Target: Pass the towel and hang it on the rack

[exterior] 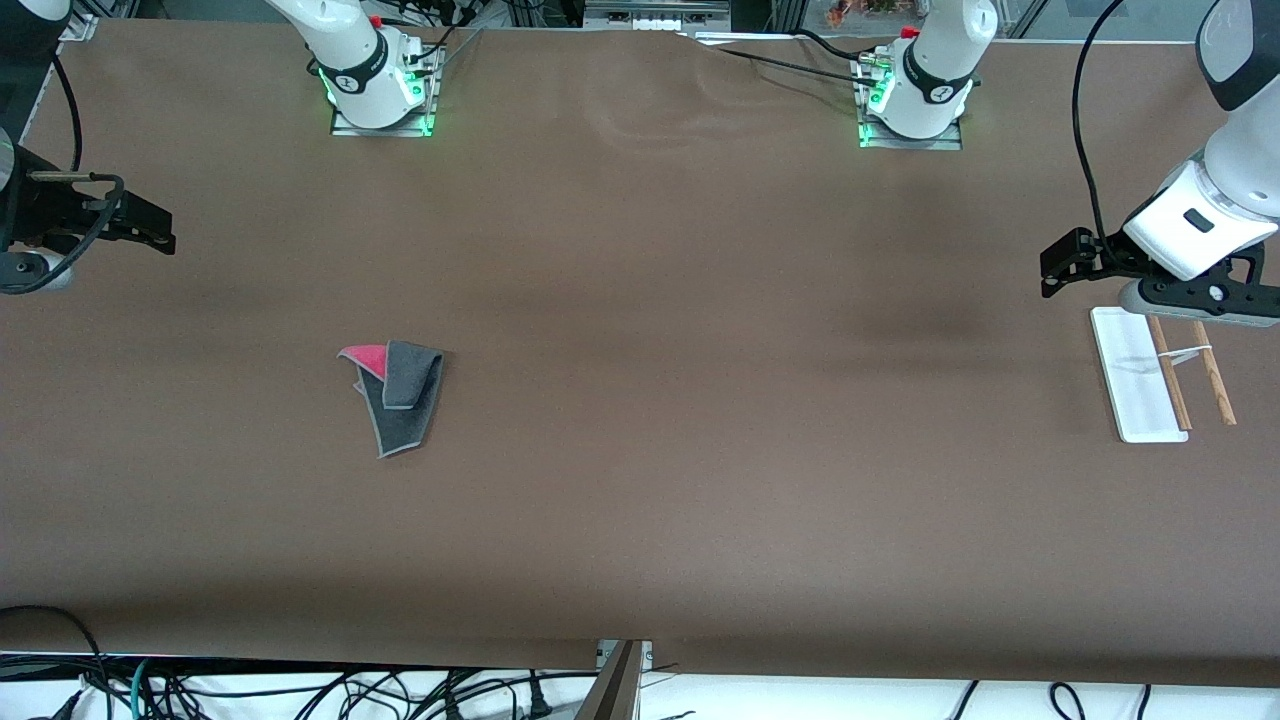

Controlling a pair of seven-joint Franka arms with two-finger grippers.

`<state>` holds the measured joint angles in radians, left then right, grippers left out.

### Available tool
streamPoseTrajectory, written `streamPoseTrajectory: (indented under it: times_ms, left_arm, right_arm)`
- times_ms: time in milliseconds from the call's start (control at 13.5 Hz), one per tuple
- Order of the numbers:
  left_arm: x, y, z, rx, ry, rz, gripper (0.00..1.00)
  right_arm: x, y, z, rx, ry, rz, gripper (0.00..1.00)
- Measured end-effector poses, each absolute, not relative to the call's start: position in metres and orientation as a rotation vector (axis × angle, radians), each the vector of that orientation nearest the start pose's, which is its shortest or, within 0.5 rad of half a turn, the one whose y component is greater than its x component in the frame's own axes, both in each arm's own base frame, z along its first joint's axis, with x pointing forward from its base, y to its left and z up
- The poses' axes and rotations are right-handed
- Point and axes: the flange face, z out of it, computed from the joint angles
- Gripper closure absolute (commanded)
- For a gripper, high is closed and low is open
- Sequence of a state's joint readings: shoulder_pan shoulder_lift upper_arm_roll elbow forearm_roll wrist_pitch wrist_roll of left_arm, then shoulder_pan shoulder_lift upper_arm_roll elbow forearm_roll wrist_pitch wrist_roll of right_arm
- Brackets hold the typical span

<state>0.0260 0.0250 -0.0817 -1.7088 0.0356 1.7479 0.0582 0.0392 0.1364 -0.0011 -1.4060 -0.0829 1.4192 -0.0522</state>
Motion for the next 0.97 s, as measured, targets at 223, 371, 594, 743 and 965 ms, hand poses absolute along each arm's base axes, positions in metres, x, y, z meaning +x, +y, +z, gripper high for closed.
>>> streamPoseTrajectory:
  times_ms: [223,371,594,743,965]
  left_arm:
    - [0.5715,-0.0282,0.5602,-3.103,0.186,-0.022,0.0]
    - [0.5715,-0.0282,0.5602,-3.103,0.186,-0.022,0.0]
    - [0.5715,-0.0282,0.5602,-3.103,0.186,-0.022,0.0]
    - [0.5715,-0.0282,0.5602,-3.103,0.186,-0.022,0.0]
    - [0.5715,-0.0278,0.5602,-3.103,0.185,-0.022,0.0]
  right_arm:
    - [0.5804,0.0123,0.6117,-3.215,-0.132,0.198,0.0]
    - [0.5806,0.0123,0.6117,-3.215,-0.132,0.196,0.0]
    - [0.5808,0.0125,0.6119,-3.215,-0.133,0.192,0.0]
    - [0.5809,0.0127,0.6119,-3.215,-0.133,0.192,0.0]
    - [0.5824,0.0166,0.611,-3.203,-0.138,0.182,0.0]
